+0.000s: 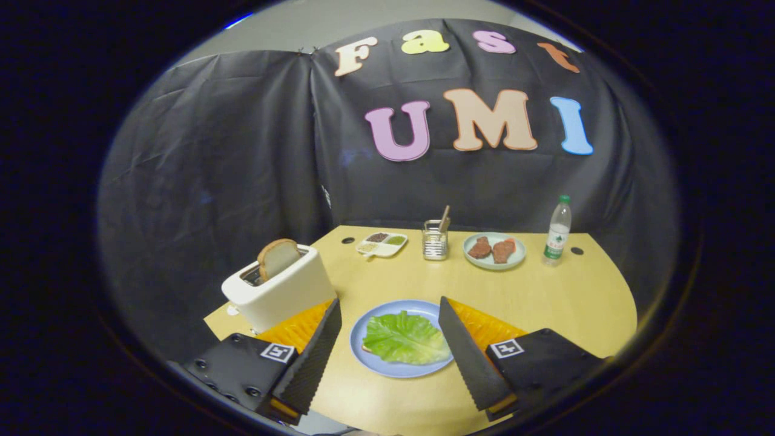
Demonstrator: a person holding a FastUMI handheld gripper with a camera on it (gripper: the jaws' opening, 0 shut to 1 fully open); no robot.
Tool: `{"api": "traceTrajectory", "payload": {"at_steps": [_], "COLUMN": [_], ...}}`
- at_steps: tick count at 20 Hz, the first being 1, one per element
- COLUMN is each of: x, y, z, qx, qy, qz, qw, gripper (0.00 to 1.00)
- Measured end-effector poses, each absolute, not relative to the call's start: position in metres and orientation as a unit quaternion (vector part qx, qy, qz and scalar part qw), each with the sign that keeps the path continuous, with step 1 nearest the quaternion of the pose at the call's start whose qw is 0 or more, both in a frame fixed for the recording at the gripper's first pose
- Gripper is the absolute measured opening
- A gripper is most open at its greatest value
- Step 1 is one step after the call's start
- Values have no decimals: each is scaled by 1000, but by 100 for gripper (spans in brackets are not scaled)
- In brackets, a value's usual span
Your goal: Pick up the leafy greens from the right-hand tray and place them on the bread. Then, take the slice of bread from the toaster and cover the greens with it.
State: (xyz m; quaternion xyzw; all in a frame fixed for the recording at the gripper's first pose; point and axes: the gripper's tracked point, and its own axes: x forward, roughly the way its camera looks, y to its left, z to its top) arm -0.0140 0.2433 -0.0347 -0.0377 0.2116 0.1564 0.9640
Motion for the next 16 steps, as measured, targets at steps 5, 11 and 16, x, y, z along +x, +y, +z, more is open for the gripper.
{"api": "traceTrajectory", "payload": {"at_steps": [5,11,16], "x": [-13,-7,9], "y": [299,373,421], "z": [-9,-16,-45], "qx": [-45,-22,-26], "qy": [202,211,224], "qz": [188,231,252], "qw": [960,950,941], "gripper": [100,100,100]}}
